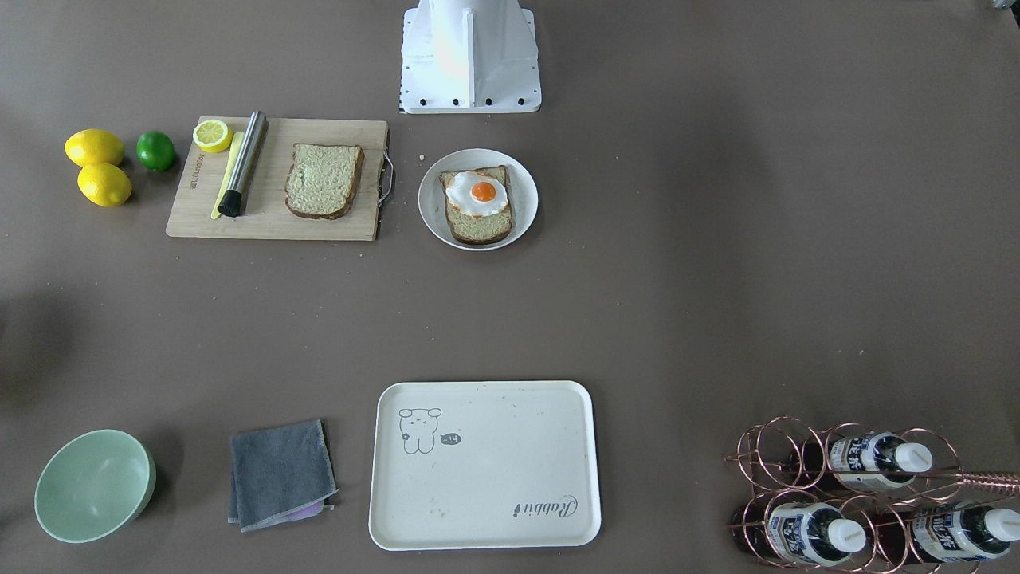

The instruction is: Make sandwich and place on tray

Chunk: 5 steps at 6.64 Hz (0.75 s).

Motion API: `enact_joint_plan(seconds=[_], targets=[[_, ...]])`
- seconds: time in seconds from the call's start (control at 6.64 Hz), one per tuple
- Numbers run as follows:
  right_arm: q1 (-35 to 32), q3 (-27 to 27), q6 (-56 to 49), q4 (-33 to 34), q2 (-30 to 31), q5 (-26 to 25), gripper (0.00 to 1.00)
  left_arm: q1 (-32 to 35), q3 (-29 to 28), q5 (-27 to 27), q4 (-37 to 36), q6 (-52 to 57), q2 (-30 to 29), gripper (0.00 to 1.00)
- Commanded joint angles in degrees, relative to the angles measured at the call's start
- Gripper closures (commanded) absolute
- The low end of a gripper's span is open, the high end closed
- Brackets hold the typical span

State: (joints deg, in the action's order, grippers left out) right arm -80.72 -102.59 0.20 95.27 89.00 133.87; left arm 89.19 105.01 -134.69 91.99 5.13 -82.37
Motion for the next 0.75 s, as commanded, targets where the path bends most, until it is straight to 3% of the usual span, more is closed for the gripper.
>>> enact_joint_plan(seconds=[0.0,0.6], targets=[[-0.1,0.1,0.1,0.1,1.5,-0.3,0.0,0.0,-0.1,0.0,1.3,-0.1,0.9,0.02],[-3.5,1.9,0.1,0.2,4.1,2.3,0.0,0.0,-0.1,0.0,1.3,-0.4,0.9,0.02]])
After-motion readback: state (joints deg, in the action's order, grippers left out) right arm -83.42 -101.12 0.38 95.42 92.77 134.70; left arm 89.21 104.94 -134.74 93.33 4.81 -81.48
